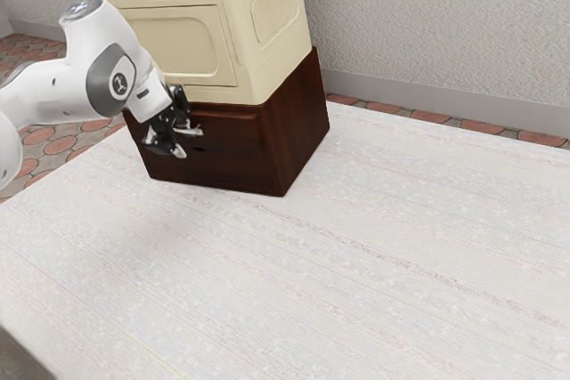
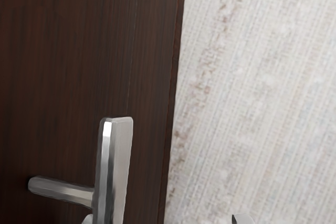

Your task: Pull the drawer handle with one arm to open the drawer

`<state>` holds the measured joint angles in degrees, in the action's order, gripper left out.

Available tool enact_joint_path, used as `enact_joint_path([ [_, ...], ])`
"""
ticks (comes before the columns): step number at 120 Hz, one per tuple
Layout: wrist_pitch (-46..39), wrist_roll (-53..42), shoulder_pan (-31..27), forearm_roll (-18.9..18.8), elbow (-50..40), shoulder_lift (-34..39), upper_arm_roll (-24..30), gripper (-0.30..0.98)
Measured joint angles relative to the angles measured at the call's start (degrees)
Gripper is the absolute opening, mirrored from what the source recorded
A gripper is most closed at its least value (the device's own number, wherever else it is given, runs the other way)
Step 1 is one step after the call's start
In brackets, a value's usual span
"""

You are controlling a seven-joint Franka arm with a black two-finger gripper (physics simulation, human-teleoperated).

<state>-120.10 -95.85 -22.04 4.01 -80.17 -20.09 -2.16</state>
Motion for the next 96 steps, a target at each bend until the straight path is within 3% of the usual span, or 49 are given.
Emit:
enact_joint_path([
  [13, 0.06, 0.24, 0.06, 0.09, 0.01, 0.16, -0.09, 0.06],
  [48, 0.21, 1.12, -0.01, 0.30, -2.74, 2.37, -0.08, -0.06],
  [96, 2.65, 2.31, -0.15, 0.19, -6.39, 5.84, -0.02, -0.10],
])
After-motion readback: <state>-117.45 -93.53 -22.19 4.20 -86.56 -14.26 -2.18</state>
